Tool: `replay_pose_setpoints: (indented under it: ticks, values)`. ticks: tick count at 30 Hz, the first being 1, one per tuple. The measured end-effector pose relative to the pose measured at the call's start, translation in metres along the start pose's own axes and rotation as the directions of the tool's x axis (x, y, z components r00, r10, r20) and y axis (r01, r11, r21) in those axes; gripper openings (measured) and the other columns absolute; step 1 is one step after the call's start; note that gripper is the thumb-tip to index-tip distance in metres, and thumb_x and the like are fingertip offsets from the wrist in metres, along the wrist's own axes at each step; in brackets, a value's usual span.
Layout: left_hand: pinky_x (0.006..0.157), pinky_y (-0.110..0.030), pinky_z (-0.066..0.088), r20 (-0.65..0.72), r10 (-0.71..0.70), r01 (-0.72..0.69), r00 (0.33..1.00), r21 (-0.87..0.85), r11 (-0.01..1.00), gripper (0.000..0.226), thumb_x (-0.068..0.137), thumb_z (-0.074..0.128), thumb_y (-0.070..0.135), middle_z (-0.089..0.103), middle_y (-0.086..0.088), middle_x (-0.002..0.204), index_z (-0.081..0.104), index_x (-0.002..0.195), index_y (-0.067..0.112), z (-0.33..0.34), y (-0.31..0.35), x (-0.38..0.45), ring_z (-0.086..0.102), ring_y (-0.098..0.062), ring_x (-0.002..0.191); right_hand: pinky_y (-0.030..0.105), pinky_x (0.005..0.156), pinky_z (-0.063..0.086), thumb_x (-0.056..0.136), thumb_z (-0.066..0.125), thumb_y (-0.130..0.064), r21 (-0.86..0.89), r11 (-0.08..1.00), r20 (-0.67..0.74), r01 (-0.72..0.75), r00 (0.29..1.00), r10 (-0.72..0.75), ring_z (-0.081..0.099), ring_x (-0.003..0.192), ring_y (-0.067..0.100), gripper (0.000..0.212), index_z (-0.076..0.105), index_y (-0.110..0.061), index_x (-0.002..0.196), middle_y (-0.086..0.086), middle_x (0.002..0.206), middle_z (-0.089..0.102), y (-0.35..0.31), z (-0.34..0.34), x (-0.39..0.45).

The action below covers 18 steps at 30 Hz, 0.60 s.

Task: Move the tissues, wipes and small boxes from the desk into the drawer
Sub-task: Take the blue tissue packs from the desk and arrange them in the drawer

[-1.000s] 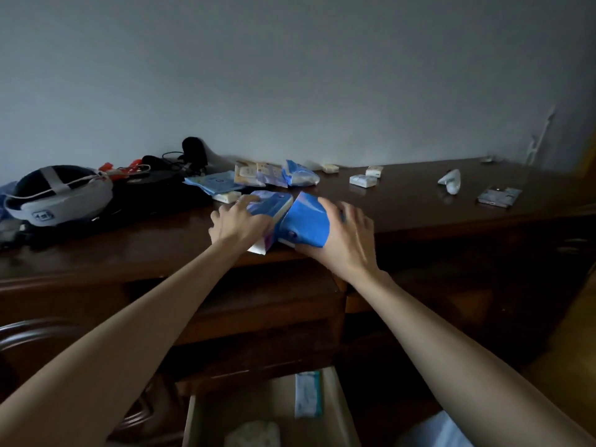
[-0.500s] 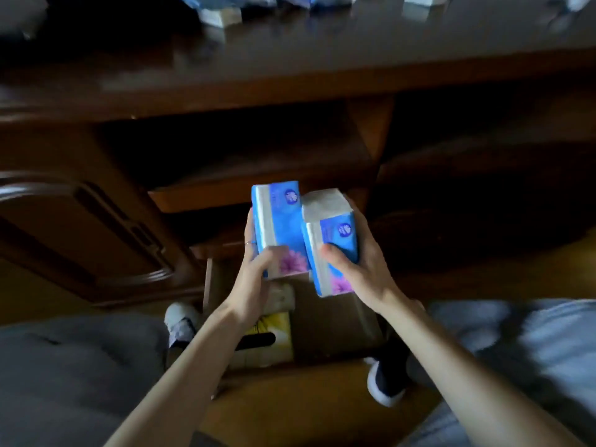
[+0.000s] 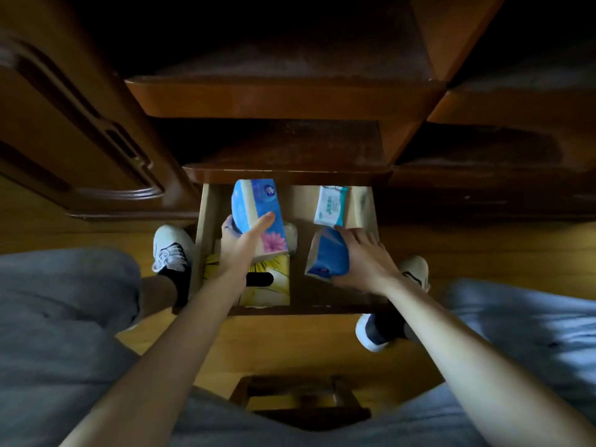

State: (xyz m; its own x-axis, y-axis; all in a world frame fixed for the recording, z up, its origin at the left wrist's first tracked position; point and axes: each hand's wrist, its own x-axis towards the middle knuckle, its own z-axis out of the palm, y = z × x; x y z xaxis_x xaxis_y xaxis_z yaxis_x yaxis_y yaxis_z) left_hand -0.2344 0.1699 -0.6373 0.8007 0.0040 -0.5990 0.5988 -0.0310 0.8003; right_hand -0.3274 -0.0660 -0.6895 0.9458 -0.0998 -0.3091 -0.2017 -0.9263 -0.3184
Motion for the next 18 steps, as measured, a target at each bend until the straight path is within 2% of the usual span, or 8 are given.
replay_pose_setpoints:
  ticks: [3, 5, 6, 8, 10, 12, 15, 18]
  values:
    - [0.078, -0.039, 0.063, 0.026, 0.035, -0.037, 0.999, 0.054, 0.998, 0.070, 0.075, 0.086, 0.037, 0.068, -0.005, 0.113, 0.040, 0.127, 0.032, -0.004, -0.003, -0.002, 0.075, -0.019, 0.092, 0.059, 0.115, 0.033, 0.070, 0.077, -0.067, -0.146, 0.984, 0.110, 0.106, 0.990, -0.090, 0.033, 0.144, 0.034, 0.114, 0.016, -0.028, 0.158, 0.008, 0.158, 0.032, -0.006, 0.011, 0.018]
    - [0.082, -0.042, 0.062, 0.030, 0.019, -0.020, 0.999, 0.039, 0.999, 0.070, 0.076, 0.086, 0.034, 0.067, -0.007, 0.116, 0.042, 0.129, 0.029, -0.007, -0.003, -0.003, 0.075, -0.021, 0.094, 0.061, 0.118, 0.026, 0.073, 0.075, -0.065, -0.168, 0.971, 0.253, 0.169, 0.960, -0.123, 0.023, 0.149, 0.035, 0.110, 0.015, -0.032, 0.160, 0.008, 0.161, 0.026, -0.012, 0.025, 0.027]
    - [0.084, -0.044, 0.061, 0.025, 0.007, -0.008, 1.000, 0.025, 1.000, 0.070, 0.076, 0.086, 0.033, 0.067, -0.009, 0.117, 0.042, 0.131, 0.026, -0.008, -0.004, -0.003, 0.074, -0.022, 0.097, 0.059, 0.119, 0.025, 0.074, 0.076, -0.064, -0.106, 0.982, 0.341, 0.157, 0.933, -0.113, 0.019, 0.150, 0.034, 0.108, 0.018, -0.035, 0.160, 0.007, 0.163, 0.025, -0.015, 0.033, 0.030]
    - [0.087, -0.046, 0.060, 0.005, -0.008, 0.008, 1.000, 0.009, 1.000, 0.070, 0.077, 0.085, 0.033, 0.066, -0.009, 0.120, 0.042, 0.132, 0.024, -0.011, -0.004, -0.001, 0.073, -0.023, 0.100, 0.051, 0.121, 0.024, 0.076, 0.076, -0.066, 0.117, 0.993, 0.480, 0.014, 0.875, -0.069, 0.017, 0.153, 0.028, 0.101, 0.026, -0.036, 0.159, 0.004, 0.166, 0.023, -0.018, 0.046, 0.032]
    - [0.089, -0.047, 0.060, -0.013, -0.019, 0.019, 1.000, 0.007, 1.000, 0.073, 0.078, 0.083, 0.033, 0.065, -0.010, 0.122, 0.041, 0.137, 0.022, -0.013, -0.004, 0.000, 0.071, -0.024, 0.103, 0.045, 0.119, 0.026, 0.083, 0.075, -0.060, 0.260, 0.961, 0.492, -0.096, 0.870, -0.046, 0.024, 0.152, 0.024, 0.092, 0.031, -0.031, 0.159, 0.002, 0.166, 0.027, -0.016, 0.054, 0.032]
    - [0.089, -0.049, 0.059, -0.019, -0.026, 0.026, 0.999, 0.008, 1.000, 0.077, 0.079, 0.083, 0.033, 0.064, -0.010, 0.123, 0.039, 0.141, 0.022, -0.013, -0.005, 0.002, 0.071, -0.024, 0.104, 0.042, 0.117, 0.032, 0.086, 0.077, -0.046, 0.282, 0.952, 0.463, -0.117, 0.886, -0.028, 0.034, 0.148, 0.023, 0.088, 0.032, -0.024, 0.159, 0.004, 0.162, 0.036, -0.010, 0.055, 0.030]
    - [0.088, -0.049, 0.060, -0.014, -0.030, 0.030, 0.999, 0.014, 0.999, 0.080, 0.076, 0.084, 0.034, 0.065, -0.007, 0.121, 0.039, 0.141, 0.024, -0.009, -0.009, 0.001, 0.071, -0.023, 0.102, 0.040, 0.112, 0.038, 0.081, 0.081, -0.042, 0.222, 0.968, 0.478, -0.114, 0.878, -0.006, 0.041, 0.142, 0.026, 0.096, 0.028, -0.022, 0.158, 0.006, 0.157, 0.041, -0.012, 0.055, 0.024]
    - [0.087, -0.047, 0.060, -0.005, -0.014, 0.014, 1.000, 0.033, 0.999, 0.082, 0.074, 0.085, 0.036, 0.066, -0.005, 0.119, 0.040, 0.142, 0.025, -0.002, -0.015, 0.002, 0.072, -0.022, 0.101, 0.051, 0.114, 0.037, 0.075, 0.083, -0.051, 0.121, 0.984, 0.431, -0.130, 0.900, 0.066, 0.030, 0.146, 0.032, 0.108, 0.023, -0.024, 0.159, 0.007, 0.161, 0.031, -0.025, 0.066, 0.019]
